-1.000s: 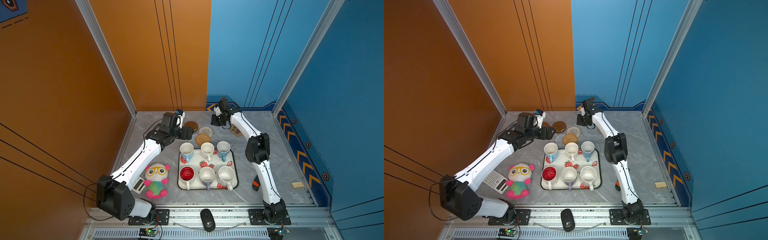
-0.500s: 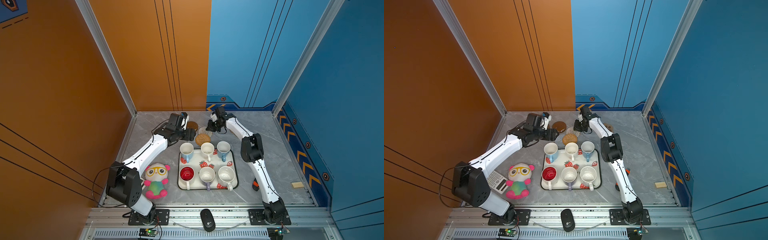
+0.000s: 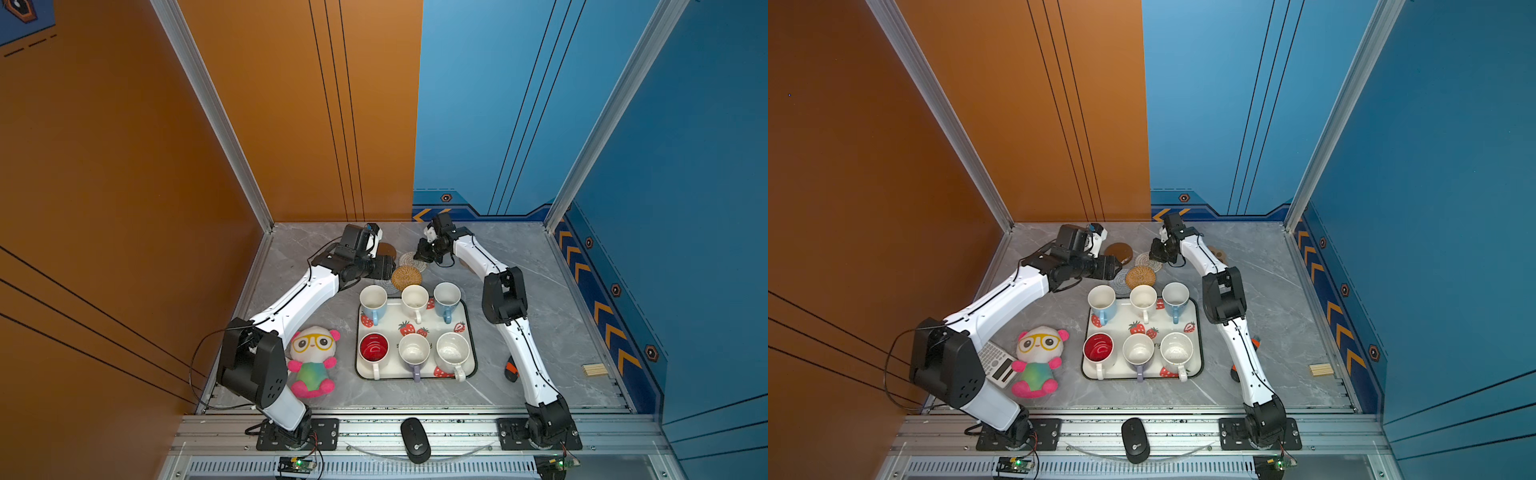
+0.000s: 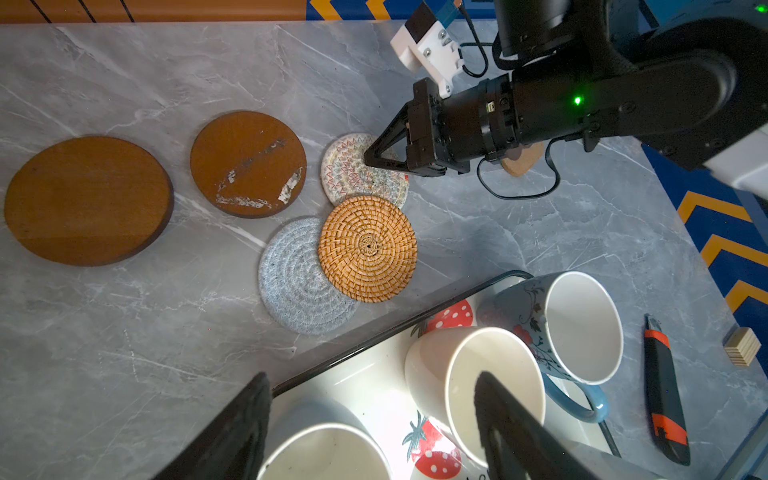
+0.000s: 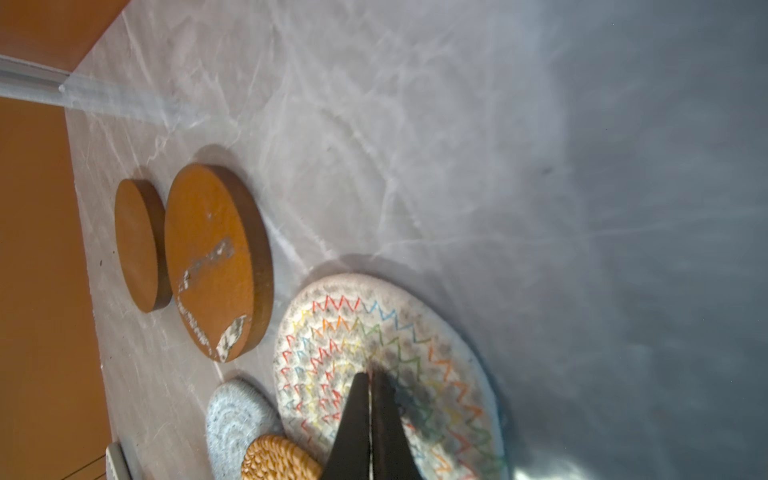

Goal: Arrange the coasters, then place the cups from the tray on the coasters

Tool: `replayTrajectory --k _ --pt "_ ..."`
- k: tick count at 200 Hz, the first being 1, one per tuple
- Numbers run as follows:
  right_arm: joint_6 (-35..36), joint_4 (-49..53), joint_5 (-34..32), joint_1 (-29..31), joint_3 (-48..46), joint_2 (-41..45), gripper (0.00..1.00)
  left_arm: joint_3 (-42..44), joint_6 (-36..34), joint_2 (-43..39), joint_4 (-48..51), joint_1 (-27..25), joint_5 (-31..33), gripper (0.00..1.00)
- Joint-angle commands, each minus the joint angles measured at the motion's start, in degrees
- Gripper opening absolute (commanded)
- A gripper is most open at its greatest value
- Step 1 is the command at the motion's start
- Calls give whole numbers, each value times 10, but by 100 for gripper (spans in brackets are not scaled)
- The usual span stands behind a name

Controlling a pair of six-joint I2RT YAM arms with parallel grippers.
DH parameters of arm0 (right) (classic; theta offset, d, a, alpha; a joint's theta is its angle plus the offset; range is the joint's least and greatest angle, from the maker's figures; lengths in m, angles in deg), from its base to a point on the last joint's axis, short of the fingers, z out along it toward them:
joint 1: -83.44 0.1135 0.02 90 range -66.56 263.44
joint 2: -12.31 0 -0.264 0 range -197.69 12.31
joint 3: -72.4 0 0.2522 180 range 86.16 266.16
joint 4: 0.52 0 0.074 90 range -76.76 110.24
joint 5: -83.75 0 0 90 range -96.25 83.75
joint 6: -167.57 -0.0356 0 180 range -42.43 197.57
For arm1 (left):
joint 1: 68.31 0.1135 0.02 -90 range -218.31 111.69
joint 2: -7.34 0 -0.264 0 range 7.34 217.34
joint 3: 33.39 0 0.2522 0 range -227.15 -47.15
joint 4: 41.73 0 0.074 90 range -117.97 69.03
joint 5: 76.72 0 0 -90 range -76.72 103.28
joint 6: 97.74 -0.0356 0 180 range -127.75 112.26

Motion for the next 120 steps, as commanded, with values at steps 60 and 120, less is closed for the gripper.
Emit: replayTrajectory --k 60,120 --pt "23 58 -99 -56 -9 -2 0 -18 8 -16 -1 -10 -10 77" --pt "32 58 -120 -83 -45 28 0 -74 6 42 -6 -32 -39 62"
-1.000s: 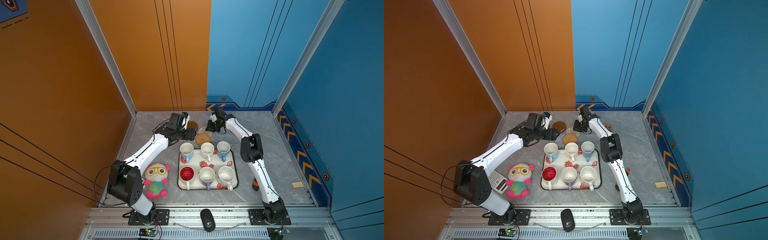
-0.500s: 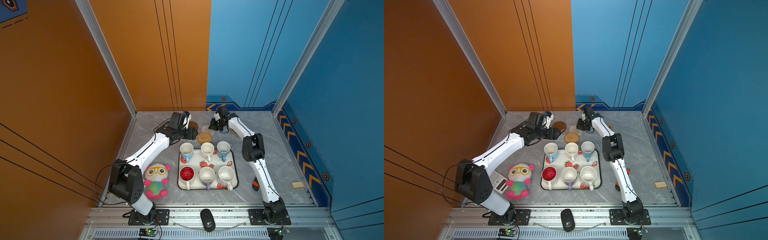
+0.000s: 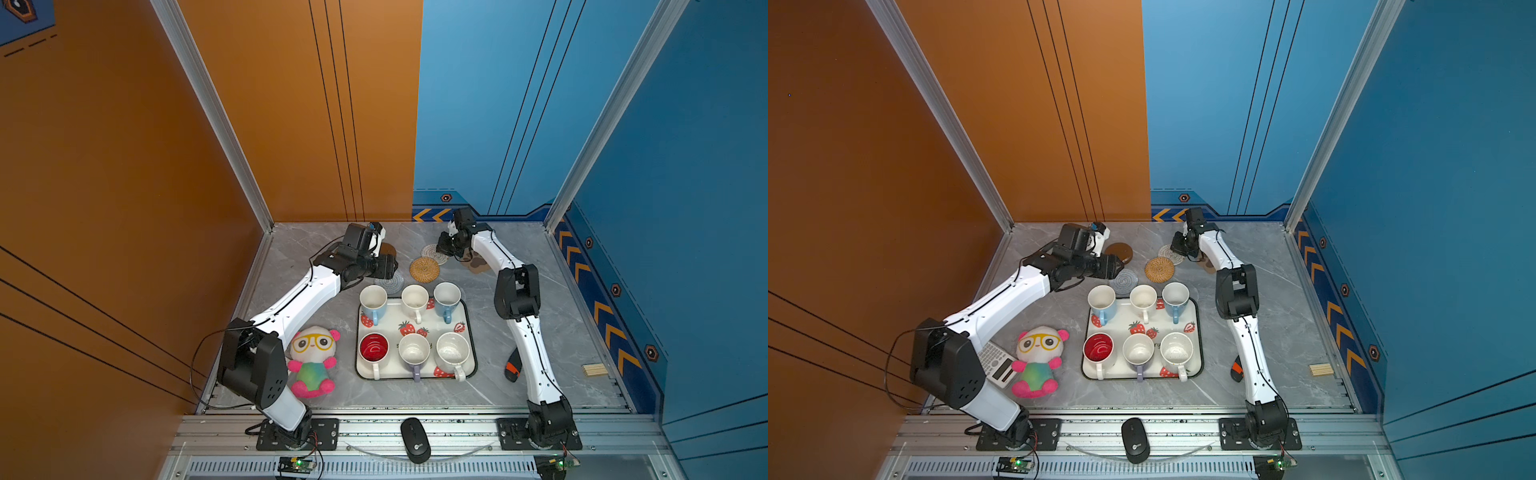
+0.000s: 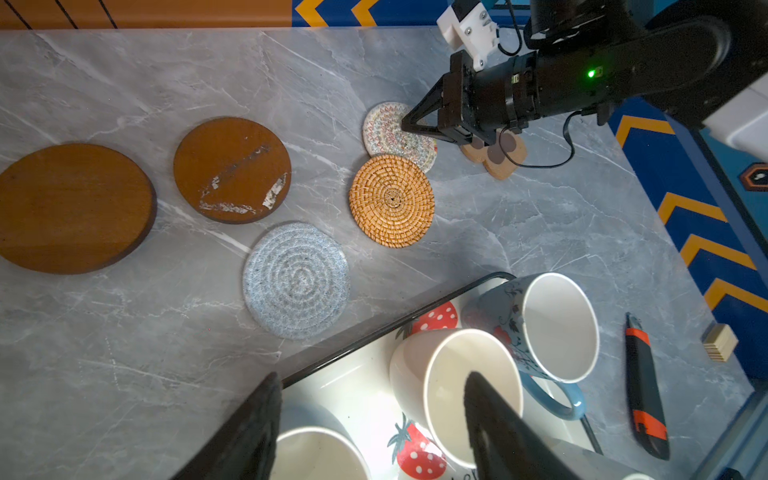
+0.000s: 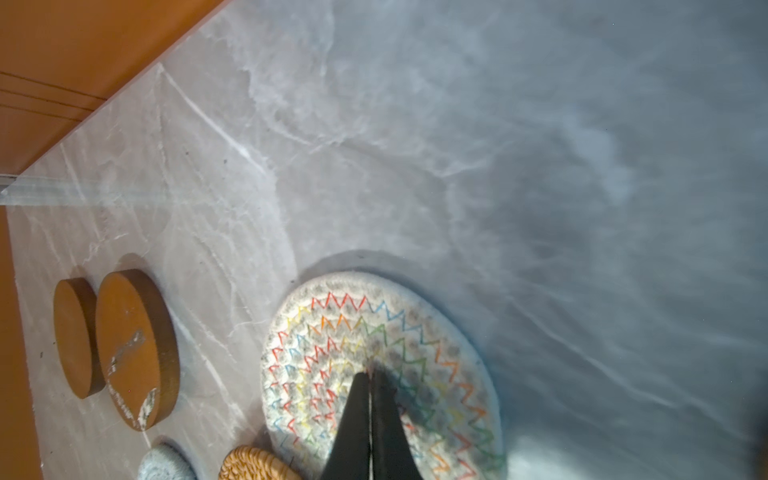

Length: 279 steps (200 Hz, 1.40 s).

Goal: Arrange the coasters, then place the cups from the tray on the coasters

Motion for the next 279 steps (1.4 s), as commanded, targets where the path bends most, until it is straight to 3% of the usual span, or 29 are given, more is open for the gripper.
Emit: replayTrajectory --k 1,61,85,116,141,228,279 --pt "15 57 -53 -15 -26 12 0 -56 0 41 -7 -17 -34 62" --pt "15 56 -51 -26 -35 21 0 -296 1 272 61 -31 -157 40" --pt "16 55 -48 -27 -39 25 0 -415 5 372 117 -34 -181 32" --pt "16 55 -44 -27 -40 27 0 -497 19 455 142 -37 -199 26" --pt "16 52 -38 -30 -40 25 0 -511 32 493 146 -40 -180 23" --pt "27 52 -12 -27 -56 29 0 -551 69 569 146 -40 -160 0" --pt "38 53 -12 -29 -78 43 0 -548 86 584 146 -33 -136 0"
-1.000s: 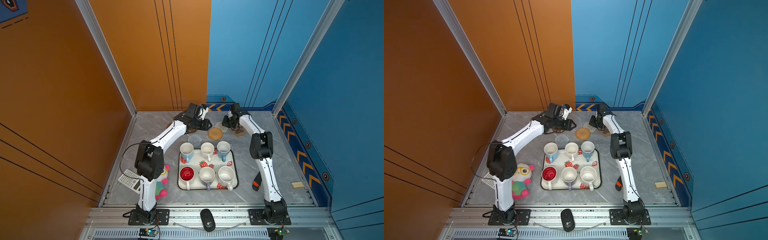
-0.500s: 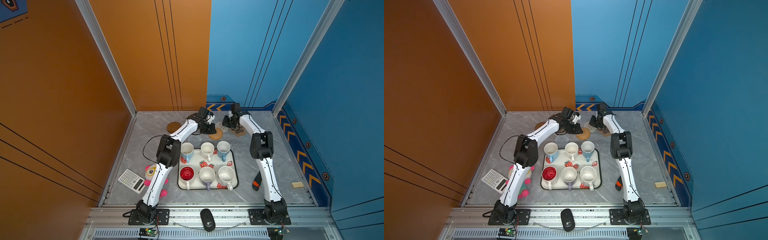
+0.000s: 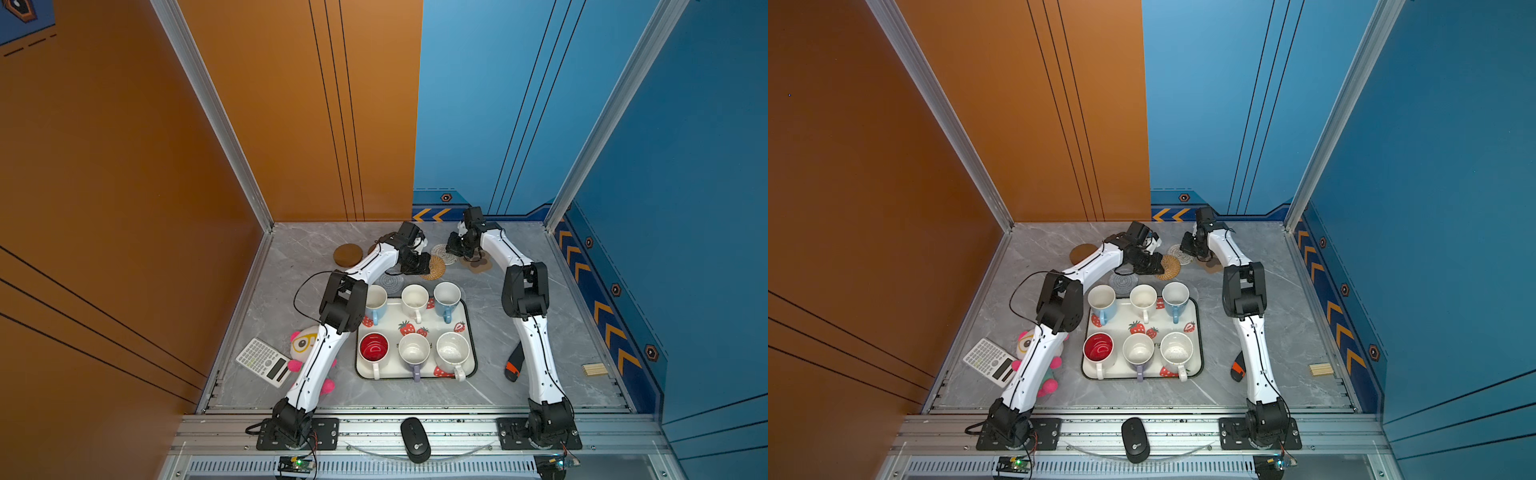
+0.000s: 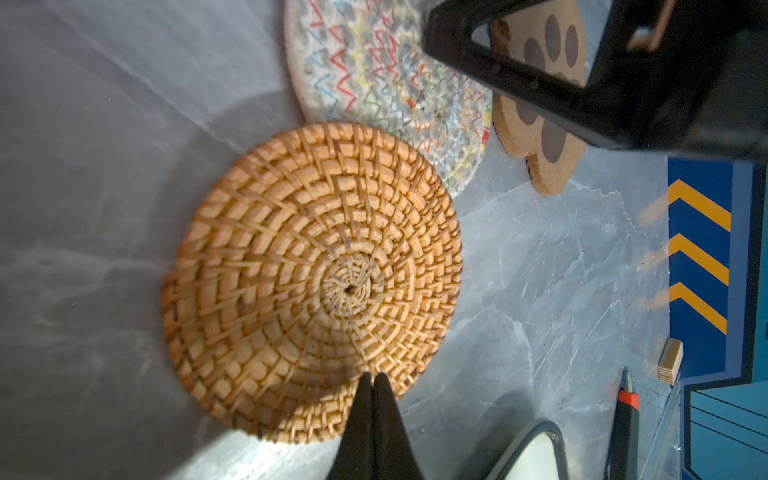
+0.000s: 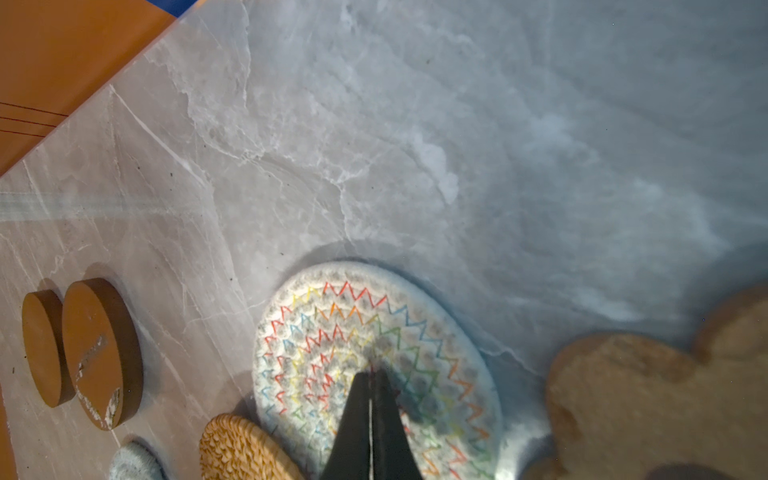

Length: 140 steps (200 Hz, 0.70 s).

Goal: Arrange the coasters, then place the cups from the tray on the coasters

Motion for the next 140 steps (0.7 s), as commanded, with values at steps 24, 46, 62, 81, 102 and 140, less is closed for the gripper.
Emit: replayTrajectory --k 24,46,62,81,102,140 --pt "29 51 -12 -5 -45 22 0 -4 18 22 9 8 33 0" --pt "35 53 -12 -6 -64 32 0 -2 28 27 9 14 39 0" --pt "39 52 -14 -8 -75 38 0 -3 38 30 9 20 42 0" --pt "41 52 -14 -11 -84 42 0 -3 43 30 9 25 53 0" --pt "43 52 -14 -12 -87 46 0 -13 43 35 9 25 53 0" --pt "43 52 -17 -19 -92 52 0 -32 50 47 9 28 59 0"
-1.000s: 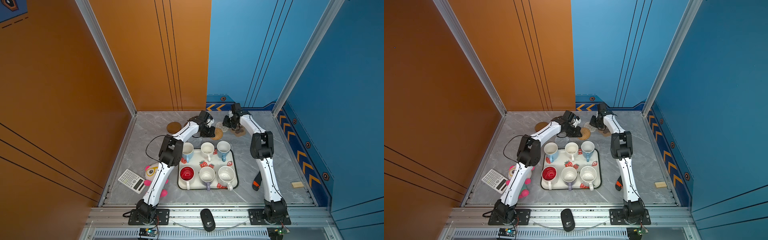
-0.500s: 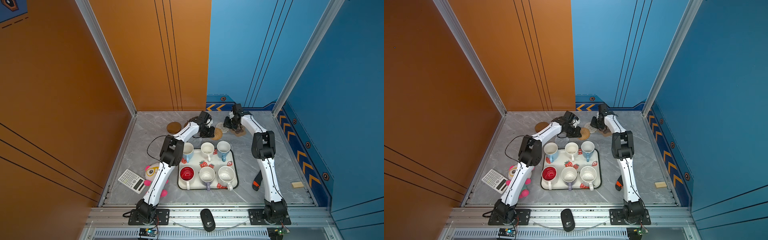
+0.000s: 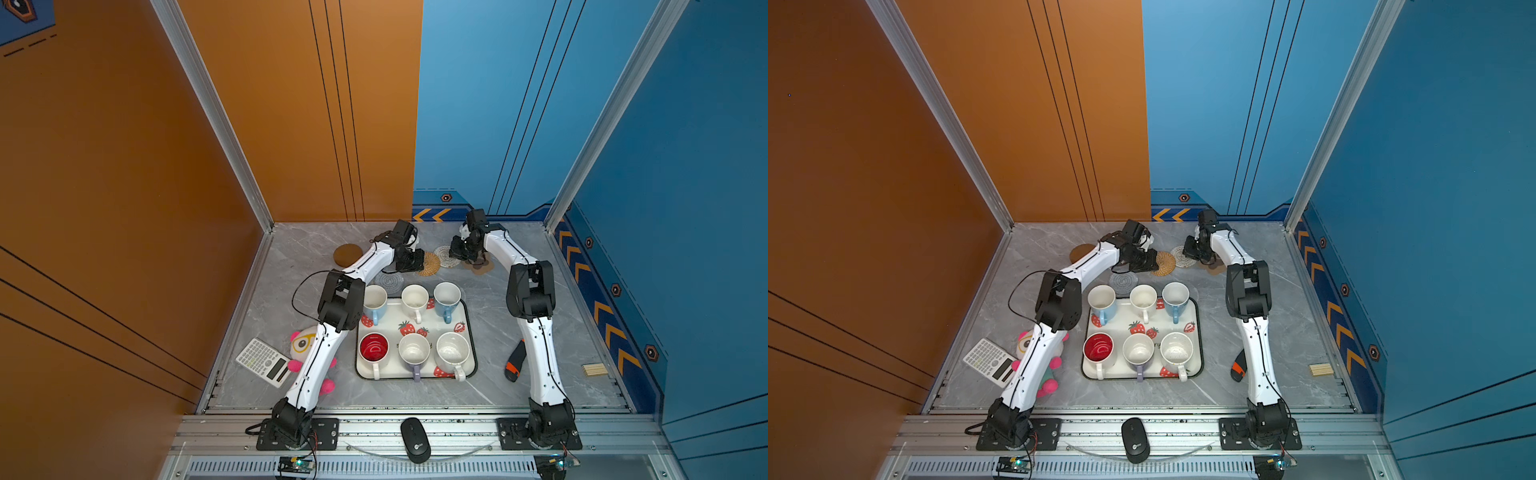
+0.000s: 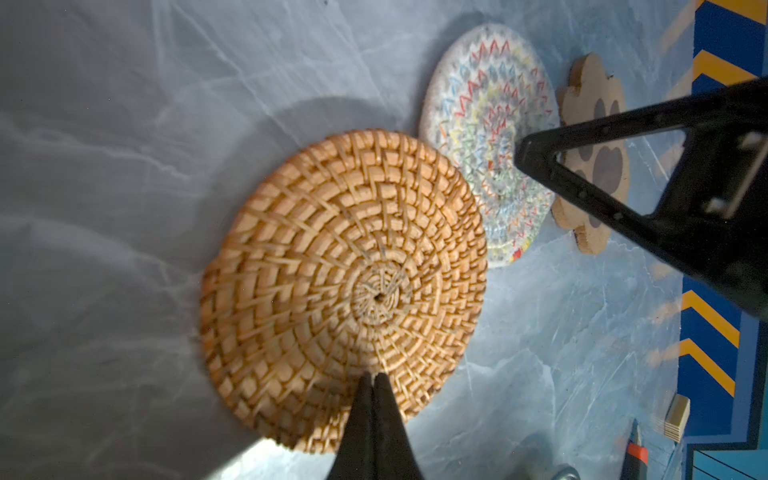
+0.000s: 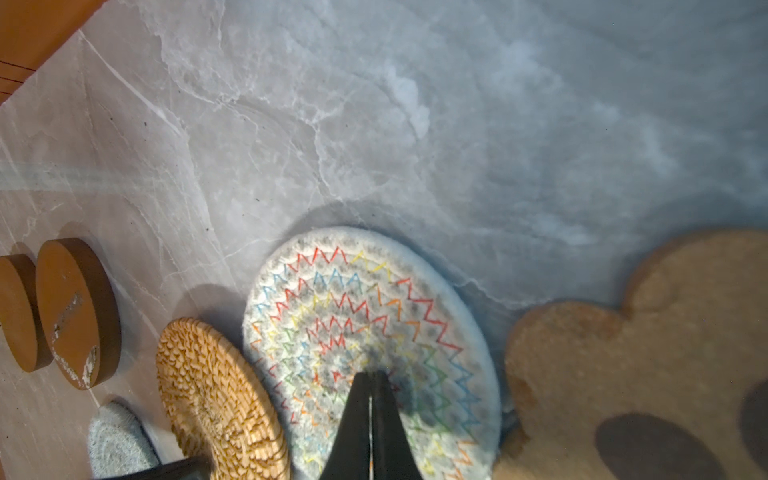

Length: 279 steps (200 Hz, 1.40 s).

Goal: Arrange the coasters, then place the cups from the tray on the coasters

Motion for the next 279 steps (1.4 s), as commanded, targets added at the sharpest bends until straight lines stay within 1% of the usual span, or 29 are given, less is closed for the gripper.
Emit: replayTrajectory --k 1,38,60,97,132,197,279 --pt "11 51 -19 -13 -22 9 0 -13 9 30 18 5 32 0" --pt "10 52 -20 -22 -24 10 0 -38 29 46 17 6 46 0" --pt "13 51 -19 -26 -25 13 0 -50 33 53 17 5 44 0" --pt "12 51 -18 -36 -25 11 0 -49 34 52 17 8 55 0" --pt "12 51 -12 -39 -26 12 0 -60 37 58 17 8 51 0" --pt "12 52 -5 -36 -29 14 0 -106 44 79 17 3 50 0" --pt "13 51 2 -35 -30 19 0 -105 54 74 -7 -3 26 0"
